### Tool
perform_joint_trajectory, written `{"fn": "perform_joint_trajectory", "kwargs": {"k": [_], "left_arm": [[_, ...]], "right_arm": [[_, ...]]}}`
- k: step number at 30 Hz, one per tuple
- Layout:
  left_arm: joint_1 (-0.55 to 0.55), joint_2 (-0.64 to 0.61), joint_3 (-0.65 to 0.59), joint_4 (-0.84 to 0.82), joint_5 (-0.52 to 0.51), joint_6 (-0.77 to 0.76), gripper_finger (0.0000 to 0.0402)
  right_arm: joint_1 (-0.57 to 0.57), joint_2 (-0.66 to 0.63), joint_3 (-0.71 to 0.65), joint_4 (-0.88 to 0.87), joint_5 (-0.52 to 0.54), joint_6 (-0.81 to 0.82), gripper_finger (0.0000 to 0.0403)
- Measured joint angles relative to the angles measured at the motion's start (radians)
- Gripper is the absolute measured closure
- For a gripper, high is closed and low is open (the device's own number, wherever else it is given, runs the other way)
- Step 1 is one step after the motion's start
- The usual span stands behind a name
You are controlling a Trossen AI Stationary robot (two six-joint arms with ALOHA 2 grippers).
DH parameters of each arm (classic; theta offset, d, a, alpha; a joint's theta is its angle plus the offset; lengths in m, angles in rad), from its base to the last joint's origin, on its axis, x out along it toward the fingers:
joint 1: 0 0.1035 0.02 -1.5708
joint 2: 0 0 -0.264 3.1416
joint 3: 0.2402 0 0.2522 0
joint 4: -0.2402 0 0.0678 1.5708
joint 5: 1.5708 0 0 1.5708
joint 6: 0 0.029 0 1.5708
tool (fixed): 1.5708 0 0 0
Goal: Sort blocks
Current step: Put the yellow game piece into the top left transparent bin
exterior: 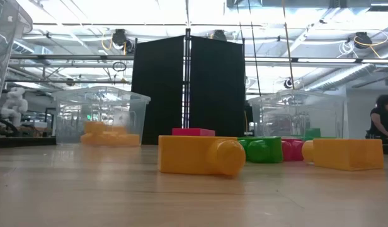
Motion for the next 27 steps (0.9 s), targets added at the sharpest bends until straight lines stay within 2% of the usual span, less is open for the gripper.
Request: {"fn": "perform_joint_trajectory", "kwargs": {"k": [7,12,27], "left_arm": [[0.001,0.001,0.000,0.051,0.004,0.005,0.0189],[0.003,0.001,0.000,0.074,0.004,0.000,0.0154],[0.006,0.038,0.002,0.178,0.012,0.012,0.0148]], "right_arm": [[-0.001,0.002,0.000,0.015,0.051,-0.061,0.0286],[-0.001,0.002,0.000,0.075,0.048,-0.118,0.0286],[-0.003,0.052,0.000,0.153,0.040,-0.157,0.0286]]}}
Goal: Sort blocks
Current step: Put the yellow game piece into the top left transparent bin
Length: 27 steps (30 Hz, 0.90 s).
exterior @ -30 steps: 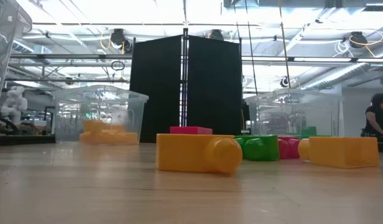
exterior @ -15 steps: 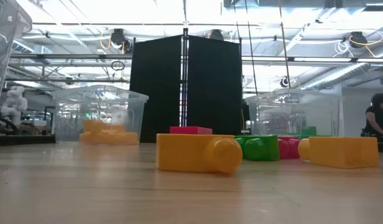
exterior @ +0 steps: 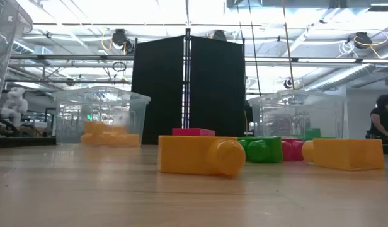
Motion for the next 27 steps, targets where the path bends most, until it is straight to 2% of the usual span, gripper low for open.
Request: {"fn": "perform_joint_trajectory", "kwargs": {"k": [4,13,27], "left_arm": [[-0.002,0.001,0.000,-0.004,0.043,0.002,0.0148],[-0.013,-0.005,-0.001,-0.102,0.050,0.013,0.0148],[-0.018,-0.008,-0.001,-0.080,0.051,0.012,0.0148]], "right_arm": [[0.000,0.011,0.000,0.010,-0.002,0.000,0.0286],[0.000,-0.014,0.000,0.041,0.008,0.002,0.0286],[-0.013,0.001,0.000,-0.040,0.006,0.048,0.0286]]}}
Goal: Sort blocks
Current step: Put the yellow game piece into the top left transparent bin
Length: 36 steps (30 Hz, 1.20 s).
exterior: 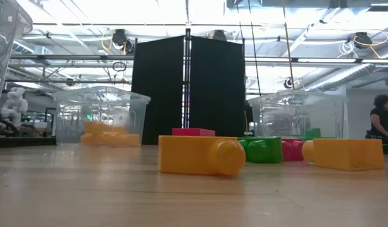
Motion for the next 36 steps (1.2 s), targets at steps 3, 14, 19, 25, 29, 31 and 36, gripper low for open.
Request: {"fn": "perform_joint_trajectory", "kwargs": {"k": [3,14,19,25,29,31,36], "left_arm": [[0.000,0.000,0.000,0.000,0.000,-0.003,0.0148],[0.000,0.000,0.000,-0.011,0.039,-0.052,0.0148],[0.000,0.006,0.000,-0.026,0.039,-0.052,0.0148],[0.003,0.021,0.000,-0.027,0.022,-0.045,0.0148],[0.006,0.021,0.000,0.002,0.019,-0.044,0.0148],[0.006,0.021,0.000,0.008,0.019,-0.043,0.0148],[0.006,0.021,0.000,0.011,0.019,-0.043,0.0148]], "right_arm": [[0.000,0.016,0.000,0.006,0.001,0.000,0.0286],[0.000,0.067,0.000,0.011,-0.004,0.016,0.0286],[0.000,0.066,0.000,0.043,-0.005,0.016,0.0286],[0.000,0.066,0.000,0.050,-0.010,0.016,0.0286],[0.000,0.076,0.000,0.047,-0.025,0.014,0.0286],[0.000,0.084,0.000,0.046,-0.026,0.014,0.0286],[0.000,0.095,0.000,0.052,-0.027,0.008,0.0286]]}}
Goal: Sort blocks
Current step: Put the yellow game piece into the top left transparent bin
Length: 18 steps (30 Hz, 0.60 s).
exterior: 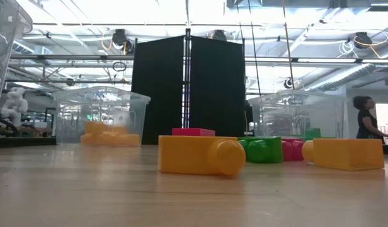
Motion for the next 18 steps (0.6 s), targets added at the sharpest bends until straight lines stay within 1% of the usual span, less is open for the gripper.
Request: {"fn": "perform_joint_trajectory", "kwargs": {"k": [6,9,12,16,18], "left_arm": [[0.000,0.000,0.000,-0.031,0.000,0.002,0.0150],[-0.004,0.000,0.000,-0.025,-0.036,0.044,0.0166],[-0.015,0.000,0.000,-0.011,-0.079,0.088,0.0197],[-0.022,0.000,0.000,-0.011,-0.078,0.096,0.0252],[-0.021,0.000,0.000,-0.019,-0.061,0.096,0.0279]], "right_arm": [[-0.002,0.001,0.000,-0.001,-0.001,-0.001,0.0286],[-0.006,0.001,0.000,-0.001,-0.001,-0.001,0.0286],[-0.007,0.001,0.000,-0.001,0.001,-0.001,0.0286],[-0.007,0.001,0.000,-0.002,0.000,-0.001,0.0286],[-0.007,0.001,0.000,-0.001,0.000,-0.001,0.0286]]}}
